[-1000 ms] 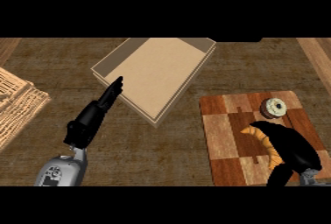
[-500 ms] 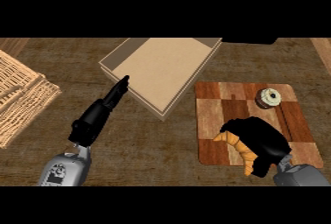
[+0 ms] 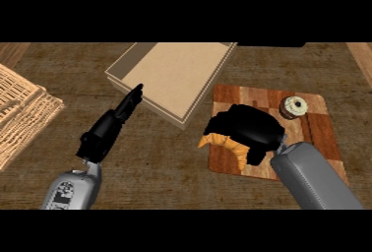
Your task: Pick the croissant from the cutting board and place it in the cardboard box
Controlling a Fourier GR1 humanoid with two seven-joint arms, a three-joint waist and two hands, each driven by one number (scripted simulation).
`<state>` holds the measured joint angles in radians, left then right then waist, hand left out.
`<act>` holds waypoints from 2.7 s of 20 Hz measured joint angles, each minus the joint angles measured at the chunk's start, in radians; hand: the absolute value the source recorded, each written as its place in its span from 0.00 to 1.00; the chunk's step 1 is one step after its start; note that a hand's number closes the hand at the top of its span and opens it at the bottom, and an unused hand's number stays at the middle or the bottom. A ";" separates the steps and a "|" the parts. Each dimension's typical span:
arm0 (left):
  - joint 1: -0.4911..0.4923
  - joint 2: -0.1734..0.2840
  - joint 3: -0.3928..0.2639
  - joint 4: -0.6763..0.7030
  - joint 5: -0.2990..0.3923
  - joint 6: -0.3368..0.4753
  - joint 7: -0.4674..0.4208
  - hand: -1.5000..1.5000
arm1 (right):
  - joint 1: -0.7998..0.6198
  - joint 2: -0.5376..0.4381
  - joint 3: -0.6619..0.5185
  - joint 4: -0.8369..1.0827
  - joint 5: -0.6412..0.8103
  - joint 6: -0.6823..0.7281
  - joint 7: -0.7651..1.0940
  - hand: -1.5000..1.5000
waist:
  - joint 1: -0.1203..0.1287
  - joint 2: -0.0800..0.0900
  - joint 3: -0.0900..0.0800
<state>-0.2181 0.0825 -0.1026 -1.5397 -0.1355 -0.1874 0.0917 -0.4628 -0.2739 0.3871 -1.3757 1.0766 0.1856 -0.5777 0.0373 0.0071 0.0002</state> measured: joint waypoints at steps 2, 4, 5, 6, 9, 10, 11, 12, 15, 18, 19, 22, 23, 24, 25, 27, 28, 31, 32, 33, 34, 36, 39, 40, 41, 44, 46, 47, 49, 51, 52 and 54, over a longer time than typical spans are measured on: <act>0.011 -0.005 0.001 0.000 -0.005 0.008 -0.003 0.50 | -0.019 -0.003 -0.031 -0.018 -0.032 0.006 -0.040 1.00 | -0.013 -0.003 0.000; 0.003 -0.004 0.012 0.015 -0.005 0.012 -0.008 0.50 | -0.045 -0.011 -0.067 -0.059 -0.079 0.055 -0.068 1.00 | -0.024 -0.005 0.000; 0.009 0.004 0.021 0.006 0.000 0.007 -0.006 0.50 | -0.047 -0.023 -0.086 -0.088 -0.106 0.081 -0.082 1.00 | -0.027 -0.006 0.000; 0.010 0.004 0.024 -0.001 0.005 0.005 0.005 0.50 | -0.052 -0.040 -0.110 -0.115 -0.133 0.112 -0.098 1.00 | -0.030 -0.007 0.000; 0.019 0.004 0.028 -0.002 0.005 0.005 -0.001 0.50 | -0.059 -0.052 -0.161 -0.209 -0.214 0.206 -0.095 1.00 | -0.037 -0.009 0.000; 0.035 0.004 0.022 -0.015 0.000 0.005 -0.002 0.50 | -0.060 -0.055 -0.184 -0.242 -0.251 0.237 -0.079 1.00 | -0.039 -0.010 0.000; 0.028 0.008 0.030 -0.004 0.004 0.002 -0.007 0.50 | -0.059 -0.055 -0.205 -0.273 -0.287 0.260 -0.064 1.00 | -0.042 -0.010 0.000; 0.022 0.004 0.031 -0.003 0.003 0.006 0.002 0.50 | -0.065 -0.060 -0.234 -0.300 -0.326 0.285 -0.047 1.00 | -0.043 -0.011 0.000; 0.018 -0.002 0.025 -0.011 -0.004 0.010 0.011 0.50 | -0.093 -0.068 -0.320 -0.340 -0.434 0.348 0.016 1.00 | -0.043 -0.010 0.000; 0.038 -0.006 0.013 -0.006 -0.019 0.013 -0.014 0.50 | -0.137 -0.070 -0.388 -0.343 -0.528 0.408 0.092 1.00 | -0.040 -0.010 0.000; 0.037 -0.002 0.020 -0.010 -0.013 0.008 -0.007 0.50 | -0.129 -0.061 -0.396 -0.359 -0.544 0.420 0.122 1.00 | -0.040 -0.010 -0.001; 0.059 0.000 0.015 -0.026 -0.016 0.000 -0.017 0.50 | -0.197 -0.046 -0.427 -0.345 -0.583 0.462 0.213 1.00 | -0.036 -0.009 0.000; 0.066 -0.004 0.011 -0.036 -0.020 0.003 -0.017 0.50 | -0.221 -0.041 -0.437 -0.345 -0.593 0.473 0.244 1.00 | -0.035 -0.009 -0.001; 0.052 -0.002 0.018 -0.037 -0.016 0.001 -0.003 0.50 | -0.241 -0.031 -0.437 -0.326 -0.590 0.466 0.260 1.00 | -0.035 -0.009 -0.001; 0.041 0.000 0.024 -0.023 -0.014 -0.004 -0.009 0.50 | -0.274 -0.016 -0.435 -0.303 -0.584 0.455 0.284 1.00 | -0.033 -0.008 0.000; 0.047 -0.007 0.017 -0.003 -0.025 0.002 -0.033 0.50 | -0.346 -0.005 -0.443 -0.237 -0.575 0.440 0.310 1.00 | -0.030 -0.007 -0.001; 0.042 -0.008 0.019 -0.011 -0.021 0.000 -0.019 0.50 | -0.372 0.002 -0.446 -0.224 -0.579 0.445 0.336 1.00 | -0.030 -0.007 -0.001; 0.047 -0.016 0.011 -0.021 -0.024 -0.001 -0.010 0.50 | -0.434 0.023 -0.443 -0.152 -0.566 0.421 0.359 1.00 | -0.029 -0.007 -0.001; 0.039 -0.018 0.013 -0.022 -0.025 0.001 0.001 0.50 | -0.456 0.033 -0.442 -0.128 -0.565 0.417 0.367 1.00 | -0.029 -0.007 -0.001; 0.032 -0.021 0.012 -0.015 -0.030 0.004 -0.003 0.50 | -0.478 0.044 -0.437 -0.098 -0.558 0.404 0.370 1.00 | -0.028 -0.006 -0.001; 0.039 -0.022 0.010 -0.018 -0.032 0.006 -0.007 0.50 | -0.505 0.052 -0.437 -0.064 -0.554 0.394 0.372 1.00 | -0.027 -0.006 -0.001; 0.025 -0.023 0.014 -0.009 -0.035 0.008 -0.010 0.50 | -0.551 0.082 -0.428 0.003 -0.538 0.363 0.381 1.00 | -0.025 -0.005 -0.001; 0.035 -0.023 0.015 -0.008 -0.030 0.000 -0.013 0.50 | -0.610 0.110 -0.430 0.098 -0.523 0.325 0.384 1.00 | -0.023 -0.005 -0.001; 0.030 -0.026 0.014 -0.004 -0.031 0.001 -0.014 0.50 | -0.633 0.115 -0.432 0.135 -0.514 0.306 0.378 1.00 | -0.022 -0.005 -0.001; 0.027 -0.015 0.027 -0.001 -0.019 -0.012 -0.015 0.50 | -0.643 0.111 -0.432 0.171 -0.503 0.290 0.357 1.00 | -0.022 -0.004 -0.001; 0.010 -0.014 0.034 -0.006 -0.016 -0.013 0.005 0.50 | -0.693 0.124 -0.426 0.266 -0.458 0.221 0.341 1.00 | -0.020 -0.003 -0.001; 0.021 -0.020 0.019 -0.022 -0.025 -0.012 0.010 0.50 | -0.723 0.146 -0.411 0.337 -0.419 0.162 0.328 1.00 | -0.016 -0.003 -0.001; 0.031 -0.021 0.015 -0.025 -0.029 -0.011 0.006 0.50 | -0.736 0.151 -0.404 0.368 -0.404 0.142 0.315 1.00 | -0.015 -0.002 -0.001; 0.024 -0.023 0.017 -0.013 -0.032 -0.008 -0.005 0.50 | -0.758 0.156 -0.392 0.451 -0.367 0.086 0.271 1.00 | -0.012 0.000 -0.001; 0.025 -0.027 0.013 -0.021 -0.031 -0.009 -0.001 0.50 | -0.778 0.174 -0.378 0.521 -0.333 0.038 0.250 1.00 | -0.010 0.000 -0.001; 0.021 -0.021 0.022 -0.009 -0.025 -0.016 -0.009 0.50 | -0.784 0.183 -0.371 0.552 -0.319 0.017 0.239 1.00 | -0.011 0.001 -0.001; 0.024 -0.027 0.014 -0.010 -0.031 -0.013 -0.008 0.50 | -0.801 0.201 -0.359 0.629 -0.286 -0.036 0.216 1.00 | -0.007 0.002 -0.001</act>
<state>-0.1941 0.0555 -0.0883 -1.5500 -0.1665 -0.2000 0.0832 -1.2638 -0.0726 0.0276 -0.7466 0.7905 0.1499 -0.3612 0.0307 0.0093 -0.0007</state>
